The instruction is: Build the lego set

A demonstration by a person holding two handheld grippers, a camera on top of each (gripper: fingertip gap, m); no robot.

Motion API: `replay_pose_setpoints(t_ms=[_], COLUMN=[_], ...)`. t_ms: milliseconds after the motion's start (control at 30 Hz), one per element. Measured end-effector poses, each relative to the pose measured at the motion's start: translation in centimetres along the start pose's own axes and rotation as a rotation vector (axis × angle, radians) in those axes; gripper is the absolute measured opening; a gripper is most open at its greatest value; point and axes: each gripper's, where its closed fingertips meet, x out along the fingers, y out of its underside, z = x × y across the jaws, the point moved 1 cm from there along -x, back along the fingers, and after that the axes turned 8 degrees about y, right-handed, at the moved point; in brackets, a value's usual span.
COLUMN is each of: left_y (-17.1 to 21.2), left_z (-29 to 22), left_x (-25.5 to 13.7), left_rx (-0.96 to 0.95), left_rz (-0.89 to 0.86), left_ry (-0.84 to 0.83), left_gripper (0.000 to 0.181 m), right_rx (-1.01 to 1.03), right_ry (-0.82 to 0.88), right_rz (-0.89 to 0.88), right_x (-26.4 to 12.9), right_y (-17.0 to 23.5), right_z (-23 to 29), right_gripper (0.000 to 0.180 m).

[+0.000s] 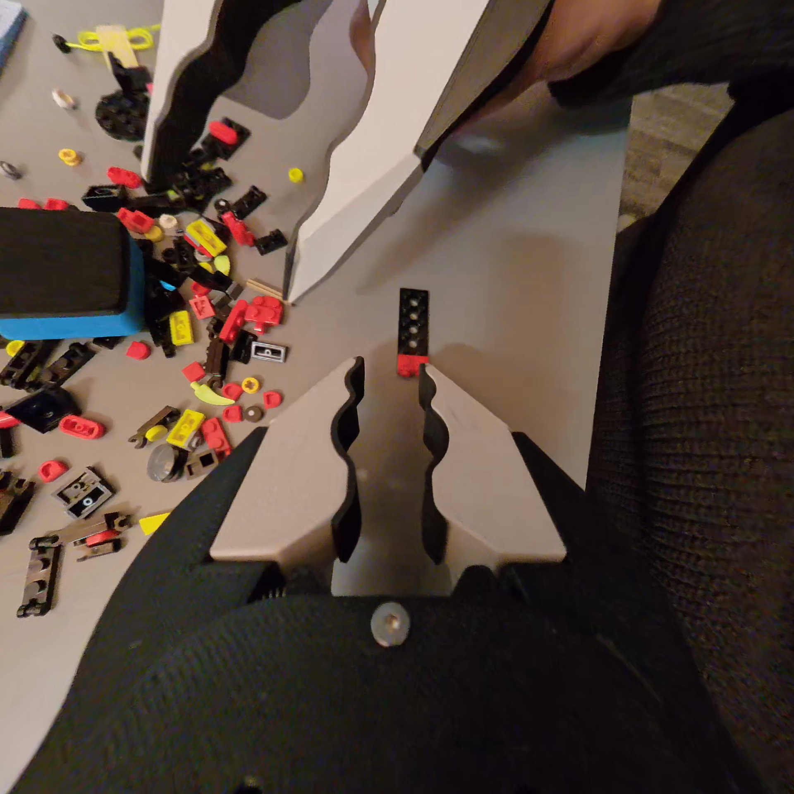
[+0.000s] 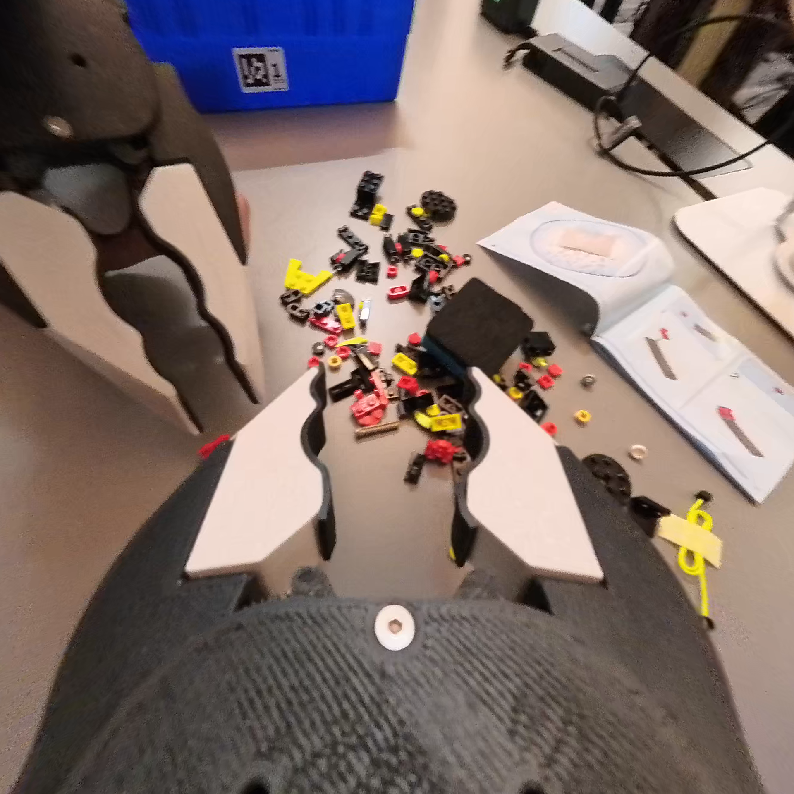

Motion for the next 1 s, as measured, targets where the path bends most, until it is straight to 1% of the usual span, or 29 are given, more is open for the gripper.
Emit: replay_pose_setpoints(t_ms=[33, 267, 300, 367, 433, 533, 667, 900, 1000], left_y=[-0.2, -1.8, -1.9, -2.1, -2.1, -2.2, -2.3, -2.2, -2.1], left_z=[0.1, 2.0, 2.4, 3.4, 4.2, 5.0, 5.3, 5.2, 5.1], left_x=[-0.2, -1.7, -2.0, -2.6, -3.2, -3.8, -4.2, -3.8, -3.8], left_rx=[-0.012, -0.114, -0.129, -0.155, -0.179, -0.211, -0.234, -0.232, -0.232], left_rz=[-0.018, -0.16, -0.179, -0.209, -0.235, -0.265, -0.294, -0.285, -0.283], left_ry=[0.001, -0.045, -0.067, -0.107, -0.14, -0.163, -0.165, -0.155, -0.152], left_gripper=[0.022, 0.031, 0.035, 0.042, 0.05, 0.057, 0.057, 0.056, 0.056], right_rx=[0.002, -0.014, -0.029, -0.071, -0.122, -0.146, -0.086, -0.015, -0.007], right_ry=[0.024, 0.157, 0.171, 0.2, 0.207, 0.202, 0.16, 0.107, 0.095], right_rz=[-0.003, -0.038, -0.034, -0.02, -0.021, -0.017, 0.01, 0.142, 0.177], right_x=[0.2, 1.9, 2.2, 2.7, 3.2, 4.0, 5.0, 6.8, 7.3], right_y=[-0.1, -1.6, -1.7, -1.7, -1.9, -2.0, -1.7, -0.1, 0.5], right_z=[-0.5, -3.2, -3.5, -3.8, -3.7, -3.5, -3.3, -3.3, -3.2], right_gripper=[0.069, 0.112, 0.114, 0.11, 0.101, 0.098, 0.097, 0.094, 0.077])
